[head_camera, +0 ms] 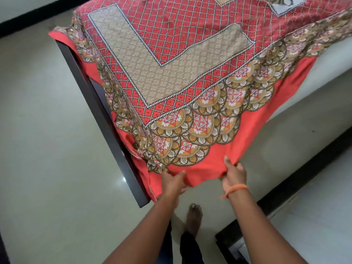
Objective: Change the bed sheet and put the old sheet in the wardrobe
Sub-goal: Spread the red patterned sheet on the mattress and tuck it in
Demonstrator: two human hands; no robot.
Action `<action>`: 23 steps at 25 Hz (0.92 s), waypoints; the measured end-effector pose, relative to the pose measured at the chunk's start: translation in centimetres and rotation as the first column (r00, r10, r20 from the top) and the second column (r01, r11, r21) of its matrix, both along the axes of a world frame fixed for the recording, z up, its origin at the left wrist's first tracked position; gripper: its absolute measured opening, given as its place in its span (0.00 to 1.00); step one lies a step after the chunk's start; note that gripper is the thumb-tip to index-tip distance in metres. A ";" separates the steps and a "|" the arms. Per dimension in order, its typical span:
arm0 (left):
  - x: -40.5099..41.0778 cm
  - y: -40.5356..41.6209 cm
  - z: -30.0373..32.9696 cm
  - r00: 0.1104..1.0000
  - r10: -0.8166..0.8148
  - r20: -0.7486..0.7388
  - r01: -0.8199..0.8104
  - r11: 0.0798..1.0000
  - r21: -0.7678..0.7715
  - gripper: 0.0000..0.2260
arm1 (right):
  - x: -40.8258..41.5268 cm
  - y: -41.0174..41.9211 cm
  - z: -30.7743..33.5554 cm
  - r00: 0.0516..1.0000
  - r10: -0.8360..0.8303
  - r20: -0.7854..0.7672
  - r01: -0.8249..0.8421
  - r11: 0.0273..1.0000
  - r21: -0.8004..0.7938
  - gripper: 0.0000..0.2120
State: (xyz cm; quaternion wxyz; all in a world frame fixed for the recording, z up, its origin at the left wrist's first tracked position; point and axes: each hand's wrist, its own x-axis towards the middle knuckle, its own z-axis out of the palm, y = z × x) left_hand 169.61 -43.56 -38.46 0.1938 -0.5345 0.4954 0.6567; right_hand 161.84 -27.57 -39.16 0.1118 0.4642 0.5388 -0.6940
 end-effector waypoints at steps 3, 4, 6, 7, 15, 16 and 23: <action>1.5 0.5 2.4 0.973 -0.225 0.050 0.231 0.945 -0.233 0.02 | 3.6 2.0 0.5 0.940 0.091 0.328 -0.158 0.970 0.185 0.12; 1.5 0.6 3.5 0.963 -0.265 0.051 0.269 0.928 -0.259 0.03 | 4.2 2.5 0.9 0.906 0.085 0.415 -0.199 0.950 0.239 0.12; 0.5 0.4 6.8 0.937 -0.350 0.021 0.341 0.896 -0.283 0.07 | 3.7 2.7 4.6 0.894 0.066 0.444 -0.183 0.956 0.227 0.10; -0.4 0.4 8.8 0.930 -0.368 -0.001 0.353 0.890 -0.288 0.09 | 2.8 2.6 7.2 0.906 0.097 0.412 -0.195 0.960 0.203 0.09; -11.8 3.0 26.1 0.877 -0.423 -0.227 0.352 0.888 -0.295 0.11 | -6.8 6.0 25.9 0.999 -0.010 0.052 -0.002 0.975 0.222 0.06; -13.5 4.0 28.1 0.852 -0.455 -0.260 0.370 0.874 -0.316 0.11 | -8.0 7.1 27.3 0.998 -0.051 0.024 0.046 0.980 0.194 0.06; -25.2 14.8 32.9 0.719 -0.623 -0.307 0.511 0.774 -0.373 0.09 | -18.3 19.0 31.4 0.965 -0.253 -0.067 0.256 0.966 0.038 0.09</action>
